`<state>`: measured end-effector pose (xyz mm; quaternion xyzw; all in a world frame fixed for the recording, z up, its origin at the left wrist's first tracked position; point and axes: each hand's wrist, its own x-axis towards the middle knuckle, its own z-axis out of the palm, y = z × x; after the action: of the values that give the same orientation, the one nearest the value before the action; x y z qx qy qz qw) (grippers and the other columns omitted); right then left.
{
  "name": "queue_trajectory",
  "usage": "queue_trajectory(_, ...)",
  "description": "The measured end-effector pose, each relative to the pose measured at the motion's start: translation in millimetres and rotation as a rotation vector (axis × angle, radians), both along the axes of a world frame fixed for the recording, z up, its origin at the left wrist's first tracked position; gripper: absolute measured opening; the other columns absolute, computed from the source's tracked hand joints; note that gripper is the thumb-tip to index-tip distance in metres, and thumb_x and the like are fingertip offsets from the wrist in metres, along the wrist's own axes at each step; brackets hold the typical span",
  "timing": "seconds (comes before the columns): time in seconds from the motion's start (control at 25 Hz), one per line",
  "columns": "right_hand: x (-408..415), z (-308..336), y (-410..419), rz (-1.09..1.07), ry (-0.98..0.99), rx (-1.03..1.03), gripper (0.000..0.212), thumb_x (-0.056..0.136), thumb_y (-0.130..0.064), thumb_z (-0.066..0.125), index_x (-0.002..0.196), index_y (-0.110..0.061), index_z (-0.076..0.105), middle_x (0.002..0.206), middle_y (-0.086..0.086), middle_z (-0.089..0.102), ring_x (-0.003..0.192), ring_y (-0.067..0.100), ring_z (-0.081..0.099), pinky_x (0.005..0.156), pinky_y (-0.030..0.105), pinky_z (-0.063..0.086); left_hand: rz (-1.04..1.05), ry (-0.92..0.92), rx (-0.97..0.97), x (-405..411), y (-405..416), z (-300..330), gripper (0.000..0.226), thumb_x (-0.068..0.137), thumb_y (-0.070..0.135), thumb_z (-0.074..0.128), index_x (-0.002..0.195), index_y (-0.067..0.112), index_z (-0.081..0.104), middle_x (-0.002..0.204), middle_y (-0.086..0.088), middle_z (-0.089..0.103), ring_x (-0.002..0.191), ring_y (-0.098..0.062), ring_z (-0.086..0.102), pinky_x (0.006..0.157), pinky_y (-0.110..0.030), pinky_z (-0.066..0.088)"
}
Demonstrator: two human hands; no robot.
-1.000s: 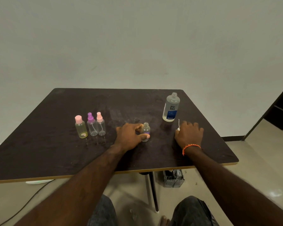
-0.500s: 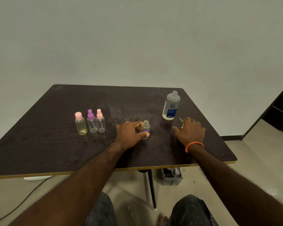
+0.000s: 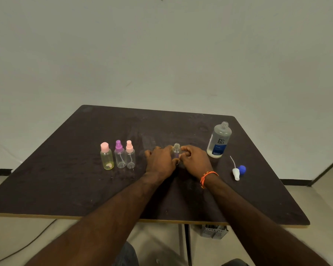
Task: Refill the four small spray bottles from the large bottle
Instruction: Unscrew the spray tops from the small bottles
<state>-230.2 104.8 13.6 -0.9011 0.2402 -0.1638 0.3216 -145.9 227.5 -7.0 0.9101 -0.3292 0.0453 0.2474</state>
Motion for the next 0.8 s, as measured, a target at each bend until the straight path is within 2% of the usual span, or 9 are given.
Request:
queue_trajectory(0.24, 30, 1, -19, 0.002, 0.012, 0.042, 0.032, 0.089, -0.02, 0.062, 0.119, -0.023, 0.069, 0.107, -0.004, 0.074, 0.099, 0.014, 0.067, 0.094, 0.029, 0.052, 0.033, -0.008, -0.003, 28, -17, 4, 0.028, 0.093, 0.051, 0.061, 0.111, 0.029, 0.062, 0.101, 0.005, 0.069, 0.11, -0.021, 0.057, 0.084, -0.04, 0.023)
queue_trajectory(0.4, 31, -7, -19, 0.005, -0.005, 0.031, 0.025, 0.088, -0.025, 0.064, 0.111, -0.023, 0.075, 0.103, -0.004, 0.076, 0.095, 0.013, 0.068, 0.085, 0.023, 0.049, 0.041, 0.035, -0.049, 34, -23, -3, 0.031, 0.096, 0.056, 0.055, 0.104, 0.028, 0.063, 0.096, 0.007, 0.068, 0.106, -0.022, 0.059, 0.083, -0.04, 0.026)
queue_trajectory(0.48, 28, -10, -15, -0.017, 0.002, 0.009, 0.017, 0.088, -0.029, 0.065, 0.099, -0.024, 0.077, 0.093, -0.005, 0.075, 0.087, 0.012, 0.067, 0.08, 0.025, 0.05, 0.034, 0.061, -0.02, 34, -23, -3, 0.039, 0.093, 0.055, 0.06, 0.118, 0.025, 0.062, 0.108, 0.003, 0.07, 0.115, -0.025, 0.059, 0.089, -0.042, 0.03)
queue_trajectory(0.52, 26, -11, -13, -0.05, 0.0, -0.012, 0.013, 0.086, -0.032, 0.066, 0.091, -0.025, 0.076, 0.086, -0.006, 0.074, 0.083, 0.012, 0.066, 0.078, 0.029, 0.051, 0.035, 0.092, 0.005, 33, -22, -1, 0.054, 0.089, 0.053, 0.065, 0.132, 0.021, 0.057, 0.117, 0.0, 0.068, 0.124, -0.026, 0.056, 0.094, -0.043, 0.031)
queue_trajectory(0.6, 17, -7, -6, -0.141, -0.002, -0.047, 0.013, 0.085, -0.036, 0.065, 0.079, -0.025, 0.068, 0.076, -0.008, 0.069, 0.076, 0.012, 0.064, 0.076, 0.035, 0.053, 0.025, 0.158, 0.012, 24, -16, 8, 0.088, 0.085, 0.047, 0.071, 0.156, 0.012, 0.033, 0.141, -0.005, 0.058, 0.142, -0.026, 0.042, 0.107, -0.046, 0.029)
queue_trajectory(0.64, 13, -4, -2, -0.175, -0.008, -0.071, 0.015, 0.085, -0.037, 0.063, 0.076, -0.025, 0.065, 0.075, -0.008, 0.067, 0.075, 0.013, 0.063, 0.074, 0.036, 0.054, 0.007, 0.149, -0.004, 18, -12, 12, 0.095, 0.085, 0.044, 0.072, 0.16, 0.01, 0.024, 0.15, -0.007, 0.051, 0.148, -0.026, 0.035, 0.112, -0.047, 0.026)
queue_trajectory(0.72, 6, 4, 7, -0.192, -0.027, -0.125, 0.017, 0.084, -0.038, 0.06, 0.073, -0.024, 0.061, 0.075, -0.007, 0.067, 0.076, 0.017, 0.063, 0.072, 0.037, 0.053, -0.036, 0.085, -0.058, 4, -3, 23, 0.092, 0.088, 0.04, 0.069, 0.162, 0.012, 0.022, 0.158, -0.007, 0.044, 0.153, -0.026, 0.03, 0.117, -0.048, 0.021)
queue_trajectory(0.8, 0, 13, 22, -0.155, -0.043, -0.159, 0.016, 0.083, -0.037, 0.058, 0.076, -0.023, 0.062, 0.078, -0.005, 0.068, 0.078, 0.019, 0.064, 0.07, 0.035, 0.051, -0.087, -0.003, -0.115, -9, 12, 35, 0.078, 0.092, 0.034, 0.064, 0.16, 0.014, 0.03, 0.158, -0.006, 0.045, 0.153, -0.024, 0.03, 0.119, -0.044, 0.018)
